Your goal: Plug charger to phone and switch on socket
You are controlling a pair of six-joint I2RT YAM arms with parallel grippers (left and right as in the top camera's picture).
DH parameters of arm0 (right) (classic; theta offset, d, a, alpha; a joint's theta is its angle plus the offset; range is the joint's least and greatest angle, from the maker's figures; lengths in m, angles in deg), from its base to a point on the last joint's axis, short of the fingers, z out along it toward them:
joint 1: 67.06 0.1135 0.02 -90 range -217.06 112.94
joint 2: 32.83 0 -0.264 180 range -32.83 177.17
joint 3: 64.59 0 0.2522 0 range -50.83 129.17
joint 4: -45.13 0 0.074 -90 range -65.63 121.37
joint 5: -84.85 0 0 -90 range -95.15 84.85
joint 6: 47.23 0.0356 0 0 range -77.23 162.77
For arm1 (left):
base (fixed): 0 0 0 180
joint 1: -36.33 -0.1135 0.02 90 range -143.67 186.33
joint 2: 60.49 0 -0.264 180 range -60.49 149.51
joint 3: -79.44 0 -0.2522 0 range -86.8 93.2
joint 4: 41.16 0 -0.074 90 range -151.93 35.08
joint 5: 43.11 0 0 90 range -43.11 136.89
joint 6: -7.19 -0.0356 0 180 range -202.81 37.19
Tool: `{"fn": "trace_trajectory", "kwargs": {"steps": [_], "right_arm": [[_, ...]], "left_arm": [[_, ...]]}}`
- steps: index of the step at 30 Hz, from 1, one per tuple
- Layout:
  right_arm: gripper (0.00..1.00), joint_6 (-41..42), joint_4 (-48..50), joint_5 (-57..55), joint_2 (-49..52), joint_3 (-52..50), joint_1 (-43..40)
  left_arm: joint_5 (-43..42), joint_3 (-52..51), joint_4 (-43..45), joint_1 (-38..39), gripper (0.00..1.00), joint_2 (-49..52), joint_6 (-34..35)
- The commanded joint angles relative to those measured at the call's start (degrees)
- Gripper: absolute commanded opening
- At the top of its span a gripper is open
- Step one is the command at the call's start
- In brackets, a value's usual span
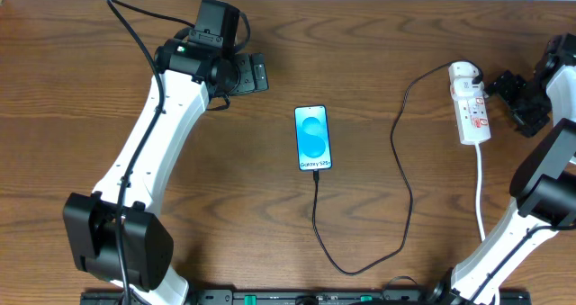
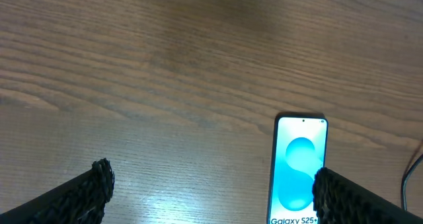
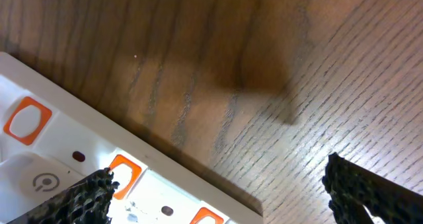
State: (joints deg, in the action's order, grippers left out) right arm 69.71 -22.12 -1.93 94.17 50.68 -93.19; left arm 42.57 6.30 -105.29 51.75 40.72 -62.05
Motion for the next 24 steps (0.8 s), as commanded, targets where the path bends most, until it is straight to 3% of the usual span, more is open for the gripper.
{"fn": "trace_trajectory", "kwargs": {"steps": [1, 24], "right_arm": [[0.99, 1.4, 0.6, 0.4, 0.1, -0.5, 0.0], [0.99, 1.7, 3.6, 2.5, 0.5, -5.7, 0.5]], "left_arm": [[0.7, -0.1, -0.1, -0.2, 0.98, 0.5, -0.5], [0.7, -0.1, -0.1, -0.2, 0.98, 0.5, -0.5]]}}
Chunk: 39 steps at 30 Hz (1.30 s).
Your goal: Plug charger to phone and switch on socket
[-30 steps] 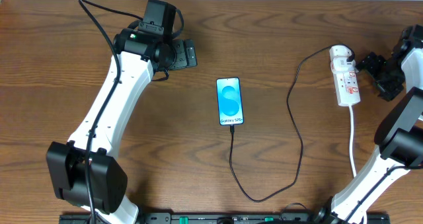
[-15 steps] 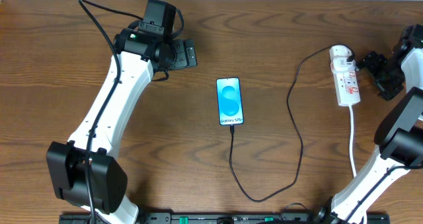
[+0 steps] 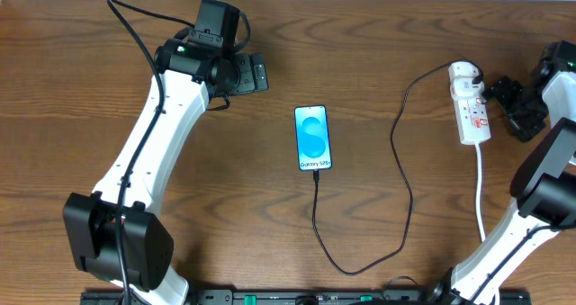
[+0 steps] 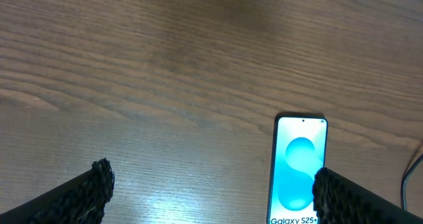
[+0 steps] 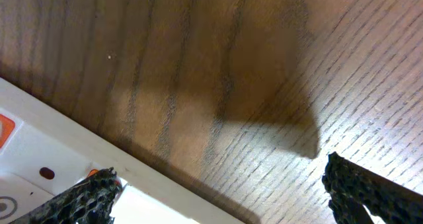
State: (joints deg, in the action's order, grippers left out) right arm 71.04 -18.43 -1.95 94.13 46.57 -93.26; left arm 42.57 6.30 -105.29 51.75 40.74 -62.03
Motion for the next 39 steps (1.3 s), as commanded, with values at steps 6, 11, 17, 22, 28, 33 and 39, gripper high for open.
{"fn": "trace_trajectory", "kwargs": {"steps": [6, 11, 17, 22, 28, 33, 39], "right_arm": [[0.99, 0.4, 0.4, 5.4, 0.6, -1.6, 0.7], [0.99, 0.4, 1.0, 6.4, 0.6, -1.6, 0.7], [0.99, 0.3, 0.7, 7.0, 0.6, -1.6, 0.7], [0.99, 0.3, 0.2, 7.1, 0.6, -1.6, 0.7], [0.99, -0.3, -0.3, 7.9, 0.6, -1.6, 1.7], [0.99, -0.2, -0.3, 7.9, 0.6, -1.6, 2.6], [0.99, -0.3, -0.3, 7.9, 0.6, -1.6, 3.2]], "left_arm": [[0.7, -0.1, -0.1, -0.2, 0.98, 0.5, -0.5], [0.7, -0.1, -0.1, -0.2, 0.98, 0.5, -0.5], [0.7, -0.1, -0.1, -0.2, 0.98, 0.5, -0.5], [0.7, -0.1, -0.1, -0.2, 0.98, 0.5, -0.5], [0.7, -0.1, -0.1, -0.2, 0.98, 0.5, -0.5], [0.7, -0.1, -0.1, -0.2, 0.98, 0.5, -0.5], [0.7, -0.1, -0.1, -0.2, 0.98, 0.5, -0.5]]}}
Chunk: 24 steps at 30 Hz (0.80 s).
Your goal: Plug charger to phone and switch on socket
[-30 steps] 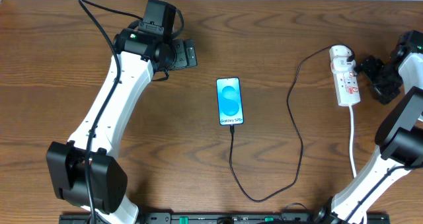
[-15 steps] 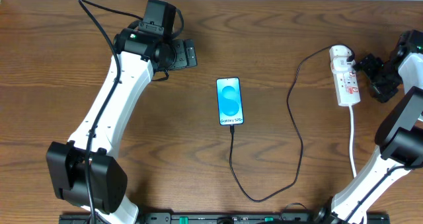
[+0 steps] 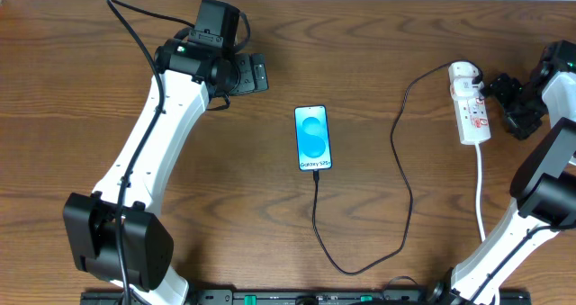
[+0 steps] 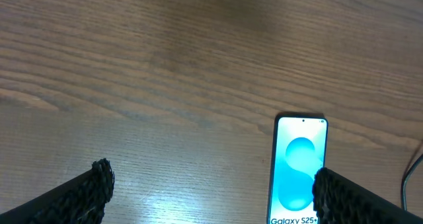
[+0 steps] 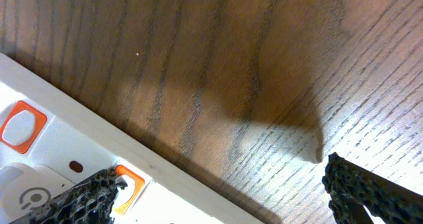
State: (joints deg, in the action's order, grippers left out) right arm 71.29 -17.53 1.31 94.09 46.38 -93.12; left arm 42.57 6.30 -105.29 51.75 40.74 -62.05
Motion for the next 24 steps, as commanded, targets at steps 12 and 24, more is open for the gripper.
{"fn": "trace_trajectory", "kwargs": {"steps": [12, 24], "right_arm": [[0.99, -0.5, -1.9, 4.6, 0.6, -1.4, 5.1], [0.99, -0.2, -4.8, 4.7, -0.5, -1.2, 4.4]], "left_arm": [[0.7, -0.1, -0.1, -0.2, 0.98, 0.5, -0.5], [0.7, -0.1, -0.1, -0.2, 0.98, 0.5, -0.5]]}}
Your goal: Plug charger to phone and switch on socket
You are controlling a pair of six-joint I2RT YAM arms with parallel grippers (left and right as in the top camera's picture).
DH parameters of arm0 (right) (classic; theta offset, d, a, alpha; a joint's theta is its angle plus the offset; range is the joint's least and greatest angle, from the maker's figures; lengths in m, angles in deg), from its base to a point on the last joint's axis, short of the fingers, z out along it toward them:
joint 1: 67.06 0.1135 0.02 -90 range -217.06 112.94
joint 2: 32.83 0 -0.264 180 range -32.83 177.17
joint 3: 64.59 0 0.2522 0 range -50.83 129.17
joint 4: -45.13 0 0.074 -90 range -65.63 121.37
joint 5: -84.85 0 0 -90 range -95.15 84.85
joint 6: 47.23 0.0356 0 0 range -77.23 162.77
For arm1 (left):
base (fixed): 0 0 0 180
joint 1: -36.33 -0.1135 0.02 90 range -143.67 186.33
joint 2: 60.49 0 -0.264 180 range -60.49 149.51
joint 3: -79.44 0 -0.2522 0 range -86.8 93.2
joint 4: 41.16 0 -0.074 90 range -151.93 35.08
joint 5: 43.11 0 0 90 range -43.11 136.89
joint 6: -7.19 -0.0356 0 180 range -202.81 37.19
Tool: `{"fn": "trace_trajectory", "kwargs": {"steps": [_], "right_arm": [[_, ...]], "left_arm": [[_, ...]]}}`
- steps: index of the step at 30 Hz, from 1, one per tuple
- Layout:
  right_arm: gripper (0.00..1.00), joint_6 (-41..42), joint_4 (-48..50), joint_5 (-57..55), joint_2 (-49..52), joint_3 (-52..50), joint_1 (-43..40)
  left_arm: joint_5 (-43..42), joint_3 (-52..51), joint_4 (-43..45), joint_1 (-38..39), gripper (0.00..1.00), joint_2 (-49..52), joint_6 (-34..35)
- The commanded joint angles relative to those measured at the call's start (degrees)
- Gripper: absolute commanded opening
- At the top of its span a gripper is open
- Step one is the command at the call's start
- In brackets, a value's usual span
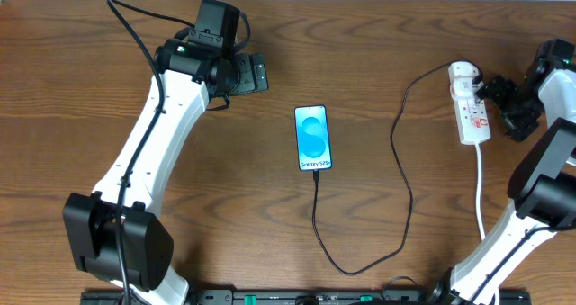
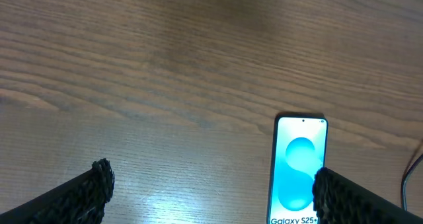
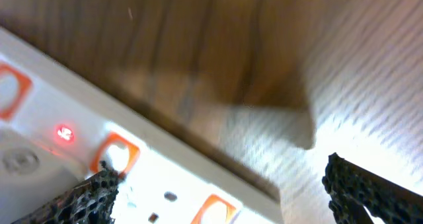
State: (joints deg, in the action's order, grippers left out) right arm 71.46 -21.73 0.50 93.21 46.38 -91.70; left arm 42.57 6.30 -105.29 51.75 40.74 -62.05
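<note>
The phone (image 1: 312,139) lies face up mid-table with its screen lit, also in the left wrist view as the phone (image 2: 299,168). A black cable (image 1: 407,161) runs from its near edge in a loop to the white charger (image 1: 463,71) plugged into the far end of the white power strip (image 1: 472,112). My right gripper (image 1: 497,95) stands open at the strip's right side. In its wrist view the right gripper (image 3: 219,171) has its left fingertip (image 3: 92,194) beside an orange switch (image 3: 114,153), and a red lamp (image 3: 64,132) glows. My left gripper (image 1: 252,74) is open, far left of the phone.
The strip's white lead (image 1: 480,192) runs toward the near edge on the right. The cable's loop (image 1: 355,271) lies near the front edge. Bare brown wood (image 2: 198,65) fills the left wrist view between the open left gripper (image 2: 213,170) and the phone.
A red lamp now glows on the power strip beside the orange switch; it was dark before. My right gripper has shifted slightly closer over the strip. The left arm, phone and cable are unchanged.
The cable sat at the phone's edge throughout, with my left gripper still and open. My right gripper hovered open at the strip's right side, drew slightly off it, then came back over the switches. Now the strip's red lamp is lit.
</note>
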Motion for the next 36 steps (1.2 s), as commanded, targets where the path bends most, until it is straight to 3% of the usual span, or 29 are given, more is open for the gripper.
{"fn": "trace_trajectory", "kwargs": {"steps": [1, 17, 29, 36], "right_arm": [[0.99, -0.4, -1.2, 5.4, -0.3, -1.2, 2.5], [0.99, -0.2, -15.5, 4.8, -20.4, -2.3, -0.5], [0.99, -4.1, -6.9, 5.5, -53.2, -30.1, 3.4], [0.99, -4.1, -6.3, 5.5, -68.2, -40.3, 6.4]], "left_arm": [[0.7, -0.1, -0.1, -0.2, 0.98, 0.5, -0.5], [0.8, -0.1, -0.1, -0.2, 0.98, 0.5, -0.5], [0.7, -0.1, -0.1, -0.2, 0.98, 0.5, -0.5], [0.7, -0.1, -0.1, -0.2, 0.98, 0.5, -0.5]]}}
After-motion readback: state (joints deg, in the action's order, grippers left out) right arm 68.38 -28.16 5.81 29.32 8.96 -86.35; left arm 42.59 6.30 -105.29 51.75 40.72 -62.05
